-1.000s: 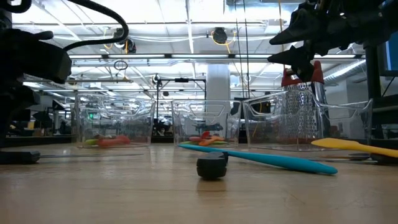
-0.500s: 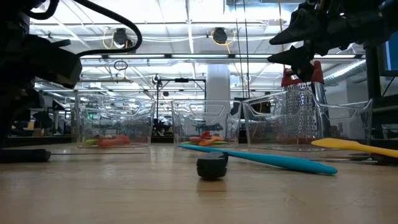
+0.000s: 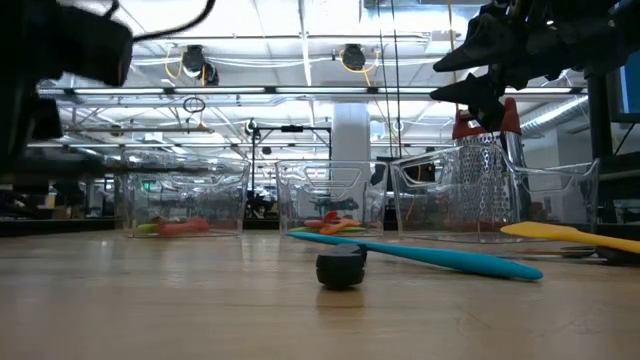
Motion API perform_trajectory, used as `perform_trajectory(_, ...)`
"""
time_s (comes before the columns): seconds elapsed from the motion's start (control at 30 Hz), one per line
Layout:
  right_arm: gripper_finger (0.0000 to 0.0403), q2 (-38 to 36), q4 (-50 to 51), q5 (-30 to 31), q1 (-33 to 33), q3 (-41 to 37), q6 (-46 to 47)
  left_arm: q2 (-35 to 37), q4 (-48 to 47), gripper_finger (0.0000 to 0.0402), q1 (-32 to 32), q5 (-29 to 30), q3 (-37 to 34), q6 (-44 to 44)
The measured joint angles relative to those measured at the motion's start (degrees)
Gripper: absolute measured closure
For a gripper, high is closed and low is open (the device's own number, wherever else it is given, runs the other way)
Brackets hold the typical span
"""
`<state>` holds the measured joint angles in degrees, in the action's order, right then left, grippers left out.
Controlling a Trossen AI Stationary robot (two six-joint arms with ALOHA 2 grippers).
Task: Pick & Place Kitchen Items
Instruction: Put the black kitchen knife into the right bin
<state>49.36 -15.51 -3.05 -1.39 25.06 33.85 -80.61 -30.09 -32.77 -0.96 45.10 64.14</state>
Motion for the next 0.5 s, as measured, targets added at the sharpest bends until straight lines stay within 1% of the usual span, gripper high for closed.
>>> perform_trajectory(0.1, 0.0232, -0.01, -0.02, 0.00, -0.01, 0.00, -0.01, 2.06, 3.89, 0.0355, 0.00, 2.53, 0.06, 0.48)
perform_trajectory(0.23, 0.0232, 0.00, -0.04, 0.00, 0.00, 0.00, -0.02, 3.34, 11.92, 0.0355, 0.22, 7.18, 0.11, -0.44)
perform_trajectory(0.33, 0.0232, 0.00, -0.04, 0.00, -0.02, 0.00, -0.02, 3.33, 19.21, 0.0355, 0.57, 10.08, 0.11, -2.69)
perform_trajectory(0.5, 0.0232, 0.00, -0.07, 0.00, -0.02, 0.02, -0.02, 3.35, 32.10, 0.0355, 2.06, 12.78, 0.11, -8.14)
